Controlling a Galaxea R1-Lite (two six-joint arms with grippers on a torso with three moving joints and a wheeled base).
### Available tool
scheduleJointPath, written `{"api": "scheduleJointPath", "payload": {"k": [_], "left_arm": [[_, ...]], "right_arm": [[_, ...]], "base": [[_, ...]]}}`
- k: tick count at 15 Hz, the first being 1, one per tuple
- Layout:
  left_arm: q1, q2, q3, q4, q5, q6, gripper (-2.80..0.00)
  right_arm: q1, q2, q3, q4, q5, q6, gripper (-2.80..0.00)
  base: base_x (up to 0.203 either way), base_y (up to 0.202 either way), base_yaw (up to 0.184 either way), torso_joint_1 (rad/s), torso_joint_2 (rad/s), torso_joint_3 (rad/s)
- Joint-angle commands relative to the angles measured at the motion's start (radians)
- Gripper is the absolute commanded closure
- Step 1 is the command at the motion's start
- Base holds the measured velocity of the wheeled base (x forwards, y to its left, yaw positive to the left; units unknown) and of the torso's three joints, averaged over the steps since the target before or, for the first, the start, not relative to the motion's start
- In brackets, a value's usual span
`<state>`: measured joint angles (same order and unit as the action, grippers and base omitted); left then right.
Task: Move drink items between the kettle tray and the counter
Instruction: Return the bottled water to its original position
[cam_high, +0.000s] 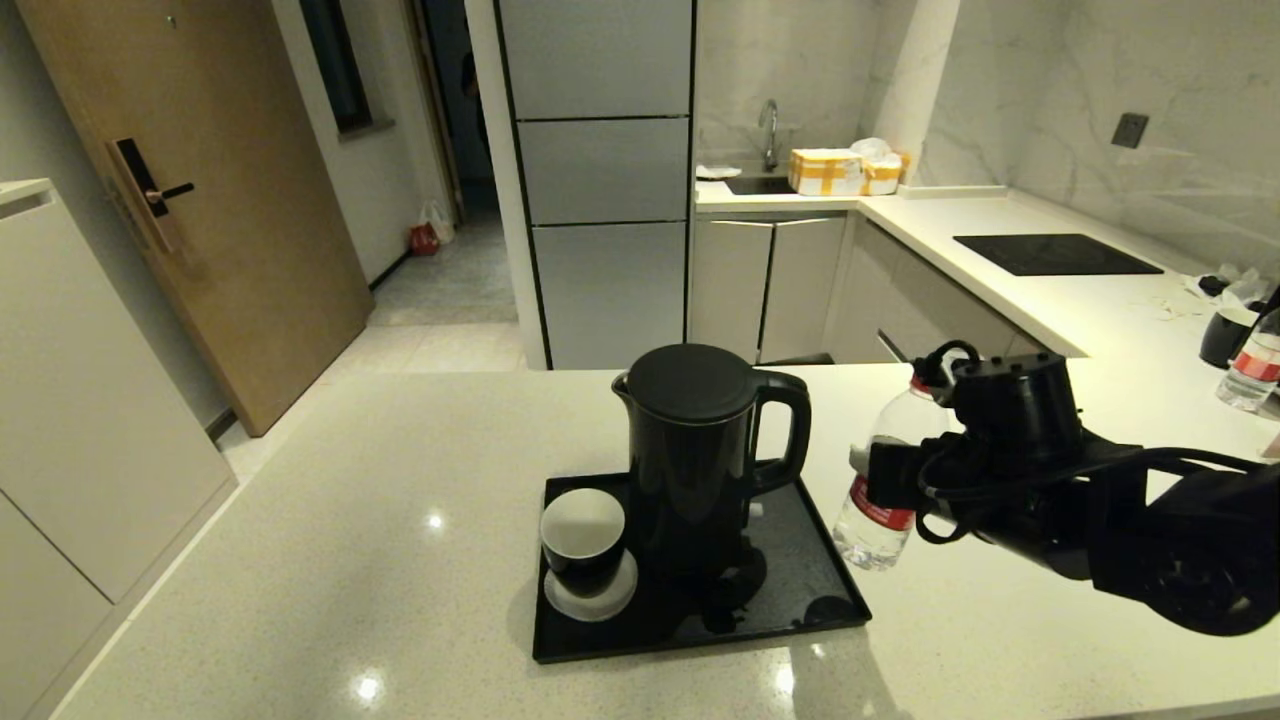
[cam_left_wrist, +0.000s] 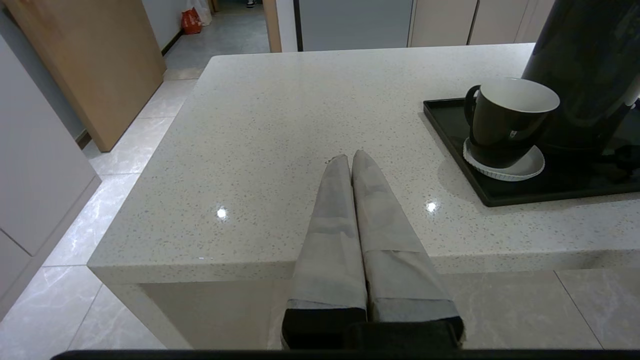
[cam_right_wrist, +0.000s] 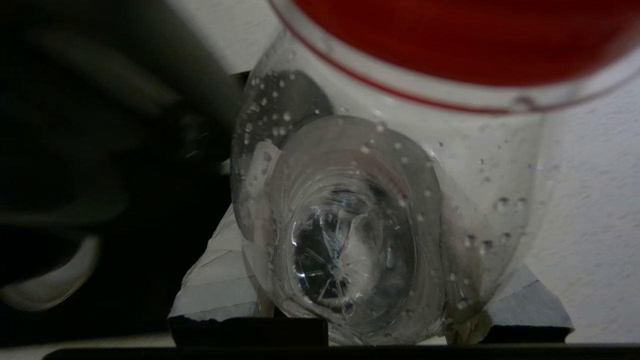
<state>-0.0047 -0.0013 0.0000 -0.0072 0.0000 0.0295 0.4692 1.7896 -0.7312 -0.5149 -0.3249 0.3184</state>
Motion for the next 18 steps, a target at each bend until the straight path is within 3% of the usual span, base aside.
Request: {"api": "scheduleJointPath", "payload": {"k": [1, 7, 12, 16, 17, 18], "left_arm": [[0.000, 0.000, 0.000, 0.000, 0.000, 0.000, 0.00], [0.000, 0.000, 0.000, 0.000, 0.000, 0.001, 0.00], [0.000, 0.000, 0.000, 0.000, 0.000, 0.000, 0.00], [0.000, 0.000, 0.000, 0.000, 0.000, 0.000, 0.00], [0.000, 0.000, 0.000, 0.000, 0.000, 0.001, 0.00], [0.000, 0.000, 0.000, 0.000, 0.000, 0.000, 0.00]], "right_arm": [[0.063, -0.004, 0.025, -0.005, -0.007, 0.027, 0.00], [0.140, 0.226, 0.028, -0.168, -0.040, 0.080, 0.00], [0.149, 0.397, -0.013, -0.306, -0.108, 0.056, 0.00], [0.149, 0.387, -0.013, -0.307, -0.137, 0.010, 0.00], [0.149, 0.383, -0.015, -0.306, -0.143, -0.008, -2.10], [0.149, 0.376, -0.016, -0.307, -0.165, -0.012, -2.80]], "base": [[0.000, 0.000, 0.000, 0.000, 0.00, 0.000], [0.000, 0.000, 0.000, 0.000, 0.00, 0.000], [0.000, 0.000, 0.000, 0.000, 0.00, 0.000], [0.000, 0.000, 0.000, 0.000, 0.00, 0.000], [0.000, 0.000, 0.000, 0.000, 0.00, 0.000], [0.000, 0.000, 0.000, 0.000, 0.00, 0.000]]}}
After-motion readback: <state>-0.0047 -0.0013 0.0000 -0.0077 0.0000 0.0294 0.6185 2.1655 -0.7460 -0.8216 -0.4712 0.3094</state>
